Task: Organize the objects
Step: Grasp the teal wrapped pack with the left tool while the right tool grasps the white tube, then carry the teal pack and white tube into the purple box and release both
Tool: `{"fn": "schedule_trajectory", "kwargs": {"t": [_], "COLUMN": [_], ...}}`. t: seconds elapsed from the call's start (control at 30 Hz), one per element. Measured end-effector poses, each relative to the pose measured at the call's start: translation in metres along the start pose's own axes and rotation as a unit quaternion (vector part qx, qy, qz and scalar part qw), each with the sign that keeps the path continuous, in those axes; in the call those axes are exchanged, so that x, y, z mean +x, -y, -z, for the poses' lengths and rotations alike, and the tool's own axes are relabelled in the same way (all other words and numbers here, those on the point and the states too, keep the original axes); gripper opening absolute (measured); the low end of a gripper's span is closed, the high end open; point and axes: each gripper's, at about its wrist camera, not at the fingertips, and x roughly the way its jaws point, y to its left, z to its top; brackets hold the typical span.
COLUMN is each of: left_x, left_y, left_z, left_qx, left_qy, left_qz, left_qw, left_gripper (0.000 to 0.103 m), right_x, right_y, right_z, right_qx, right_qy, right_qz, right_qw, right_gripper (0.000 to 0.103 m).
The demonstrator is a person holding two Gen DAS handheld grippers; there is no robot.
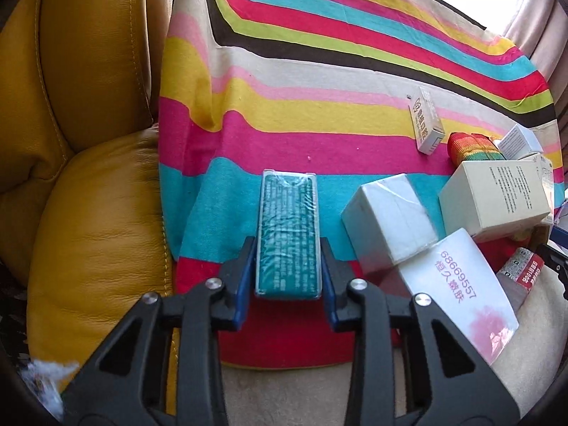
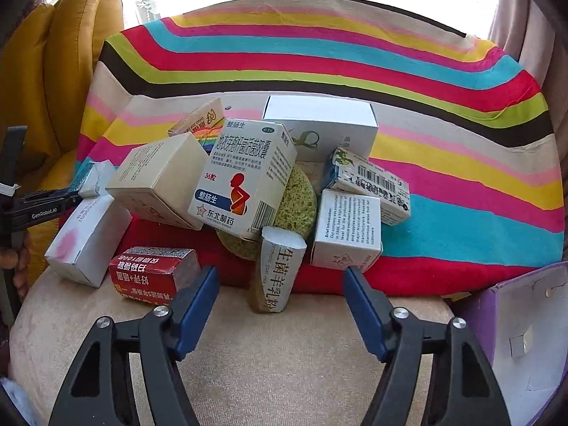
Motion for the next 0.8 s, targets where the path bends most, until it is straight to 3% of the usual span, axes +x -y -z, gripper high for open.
{"fn": "schedule_trajectory", "kwargs": {"t": [0.2, 0.5, 0.8], "left_x": [-0.029, -0.080, -0.111], "left_y": [-0.011, 0.015, 0.086], "left_z": [0.008, 0.022, 0.024], "left_qx": [-0.044, -0.068, -0.027], "left_qy": [0.042, 0.104, 0.131], "left_qz": [-0.008, 0.020, 0.092], "left_qw": [0.9981, 0.9921, 0.9868], "left_gripper": [0.037, 0.037, 0.037], "right_x": [0.010, -0.007, -0.040], "right_y": [-0.003, -0.005, 0.014], "right_z": [-0.002, 0.008, 0.025], "right_qx": [0.000, -0.011, 0.016], "right_qy": [-0.011, 0.017, 0.053], "right_qz": [0.003, 0.011, 0.004], "right_qw": [1.000, 1.000, 0.998], "right_gripper": [0.029, 0.027, 0.027]}}
